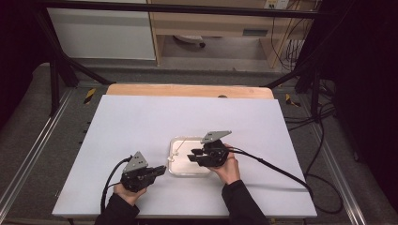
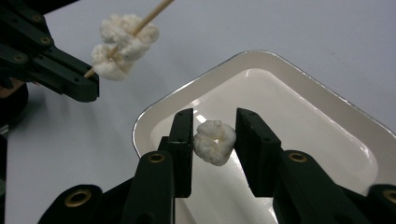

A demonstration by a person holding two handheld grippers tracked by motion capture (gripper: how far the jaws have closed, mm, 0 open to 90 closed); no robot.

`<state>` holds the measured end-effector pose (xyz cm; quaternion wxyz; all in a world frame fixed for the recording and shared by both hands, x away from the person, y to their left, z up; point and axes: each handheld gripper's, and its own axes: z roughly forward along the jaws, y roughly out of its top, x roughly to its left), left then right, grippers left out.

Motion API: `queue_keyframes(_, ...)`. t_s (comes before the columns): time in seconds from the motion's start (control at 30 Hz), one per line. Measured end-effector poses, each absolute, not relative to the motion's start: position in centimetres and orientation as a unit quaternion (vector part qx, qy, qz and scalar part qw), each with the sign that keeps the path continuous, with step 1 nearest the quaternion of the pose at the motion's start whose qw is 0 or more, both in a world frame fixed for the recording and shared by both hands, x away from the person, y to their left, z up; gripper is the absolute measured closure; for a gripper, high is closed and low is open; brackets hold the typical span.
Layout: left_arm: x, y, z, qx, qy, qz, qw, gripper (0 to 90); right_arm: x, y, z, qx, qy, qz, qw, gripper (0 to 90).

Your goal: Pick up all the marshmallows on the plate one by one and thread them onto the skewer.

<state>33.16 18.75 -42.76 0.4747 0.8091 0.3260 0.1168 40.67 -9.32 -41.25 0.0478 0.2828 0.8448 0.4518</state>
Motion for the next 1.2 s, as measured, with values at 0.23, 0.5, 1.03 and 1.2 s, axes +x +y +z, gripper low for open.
queue_keyframes(0.23,33.0,18.6,-42.7,0.809,0.323,0.116,0.476,88.5,40.5,-10.7,-40.5,0.295,0.827,0.478,0.037,68.4)
queue_keyframes(0.5,32.8,18.4,-42.7,0.810,0.318,0.116,0.479,88.5,40.3,-12.6,-39.5,0.308,0.800,0.514,0.022,68.8)
queue_keyframes(1.03,32.5,17.9,-42.6,0.812,0.306,0.112,0.485,88.5,40.4,-14.8,-37.6,0.323,0.750,0.577,-0.009,69.6)
queue_keyframes(1.2,32.4,17.8,-42.6,0.813,0.298,0.111,0.488,88.5,40.6,-14.8,-37.3,0.325,0.733,0.597,-0.026,69.8)
